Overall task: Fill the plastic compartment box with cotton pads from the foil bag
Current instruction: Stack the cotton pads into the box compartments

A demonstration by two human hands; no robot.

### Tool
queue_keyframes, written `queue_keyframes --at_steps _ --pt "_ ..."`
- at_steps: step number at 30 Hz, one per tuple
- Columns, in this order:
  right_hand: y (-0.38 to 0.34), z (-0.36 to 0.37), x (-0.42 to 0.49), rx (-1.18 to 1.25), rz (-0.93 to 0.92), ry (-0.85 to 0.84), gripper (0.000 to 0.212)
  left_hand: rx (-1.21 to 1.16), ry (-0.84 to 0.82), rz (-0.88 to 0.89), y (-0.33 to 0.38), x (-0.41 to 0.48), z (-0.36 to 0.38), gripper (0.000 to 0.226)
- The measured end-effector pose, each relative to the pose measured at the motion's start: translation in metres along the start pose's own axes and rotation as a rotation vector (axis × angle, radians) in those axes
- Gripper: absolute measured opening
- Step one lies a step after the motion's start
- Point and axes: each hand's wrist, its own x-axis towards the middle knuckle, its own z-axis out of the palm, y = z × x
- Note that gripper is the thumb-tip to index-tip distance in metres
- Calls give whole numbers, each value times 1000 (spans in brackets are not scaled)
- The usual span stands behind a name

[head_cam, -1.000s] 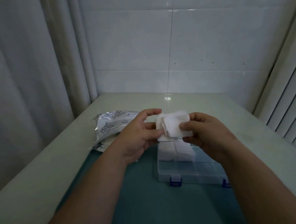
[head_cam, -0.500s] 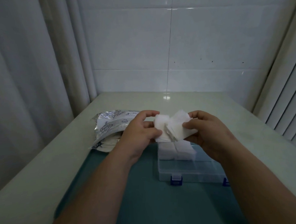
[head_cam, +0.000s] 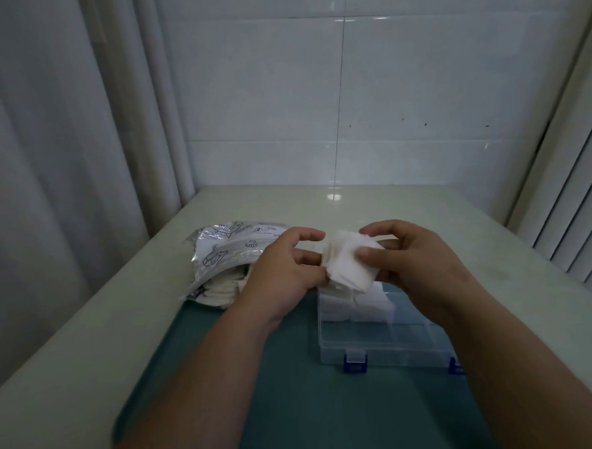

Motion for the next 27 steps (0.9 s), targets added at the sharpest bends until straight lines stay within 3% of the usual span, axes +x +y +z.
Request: queue_keyframes --at_steps 4,9,14,18,22,27 --pt "2 5 2 -250 -45 139 31 -45 -27 -9 1 -1 2 52" --pt "2 8 1 -453 -119 188 33 -163 -74 -62 3 -1 3 57" --pt "2 10 1 -440 -169 178 25 -94 -92 -38 1 -2 4 46" --pt "6 11 3 -323 -147 128 12 -129 -41 -57 -1 -2 5 58" --pt "6 10 3 -230 -75 52 20 -259 5 -60 2 0 3 62" --pt "9 13 1 -367 -22 -65 32 -346 -47 -69 4 -2 -2 60"
